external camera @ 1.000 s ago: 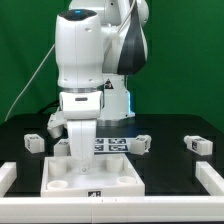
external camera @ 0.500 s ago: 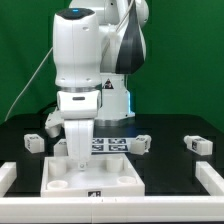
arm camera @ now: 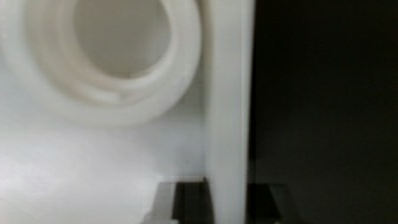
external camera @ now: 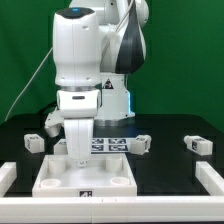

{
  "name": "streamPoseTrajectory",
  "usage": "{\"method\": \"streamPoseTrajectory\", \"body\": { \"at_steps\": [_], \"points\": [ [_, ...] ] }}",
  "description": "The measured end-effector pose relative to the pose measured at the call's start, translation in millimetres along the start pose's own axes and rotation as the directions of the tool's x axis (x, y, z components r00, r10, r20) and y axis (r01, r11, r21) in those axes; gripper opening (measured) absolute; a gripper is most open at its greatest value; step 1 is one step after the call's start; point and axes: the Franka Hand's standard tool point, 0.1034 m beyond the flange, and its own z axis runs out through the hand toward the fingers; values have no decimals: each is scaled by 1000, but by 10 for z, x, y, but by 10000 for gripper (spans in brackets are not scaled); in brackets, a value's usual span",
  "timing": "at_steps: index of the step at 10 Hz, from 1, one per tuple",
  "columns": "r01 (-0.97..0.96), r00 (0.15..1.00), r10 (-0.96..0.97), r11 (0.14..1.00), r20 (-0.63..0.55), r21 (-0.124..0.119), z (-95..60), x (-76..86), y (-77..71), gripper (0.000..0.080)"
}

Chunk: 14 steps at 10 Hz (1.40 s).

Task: Assemble one leg

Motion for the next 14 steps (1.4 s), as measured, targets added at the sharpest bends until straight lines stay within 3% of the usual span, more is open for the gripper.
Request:
{"method": "streamPoseTrajectory", "body": {
  "at_steps": [3,7,9,12,14],
  "points": [
    [-12,1000,12,1000,-1,-1,1,23,3,63],
    [-110,994,110,994,-23,-10,-15,633,119,64],
    [-105,994,105,994,-33,-6,-36,855,214,64],
    [-106,994,106,994,-33,-9,-33,841,223,64],
    [-92,995,92,996,-40,-8,3,923,220,64]
  ]
}}
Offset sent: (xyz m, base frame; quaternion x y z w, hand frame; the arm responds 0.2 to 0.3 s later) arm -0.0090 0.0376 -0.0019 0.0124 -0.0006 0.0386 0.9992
